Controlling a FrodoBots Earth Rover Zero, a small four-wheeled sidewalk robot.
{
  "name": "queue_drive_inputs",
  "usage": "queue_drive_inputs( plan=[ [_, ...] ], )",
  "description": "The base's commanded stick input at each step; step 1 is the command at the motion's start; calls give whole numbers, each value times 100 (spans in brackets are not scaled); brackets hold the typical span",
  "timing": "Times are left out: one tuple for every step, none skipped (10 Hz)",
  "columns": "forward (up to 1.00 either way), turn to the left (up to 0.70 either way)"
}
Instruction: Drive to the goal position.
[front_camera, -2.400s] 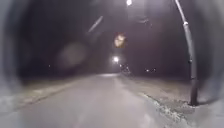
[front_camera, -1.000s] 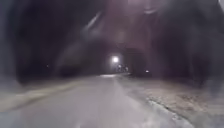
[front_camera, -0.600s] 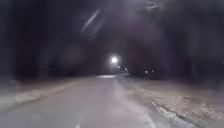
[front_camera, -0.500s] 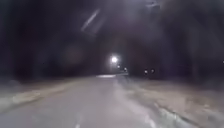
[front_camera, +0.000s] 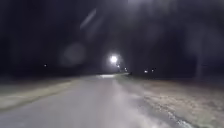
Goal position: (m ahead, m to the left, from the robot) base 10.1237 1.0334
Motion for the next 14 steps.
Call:
queue_drive_inputs(
  plan=[
    [100,0],
    [100,0],
    [100,0],
    [100,0],
    [100,0],
    [100,0],
    [100,0],
    [100,0],
    [100,0],
    [100,0],
    [100,0],
    [100,0],
    [100,0],
    [100,0]
  ],
)
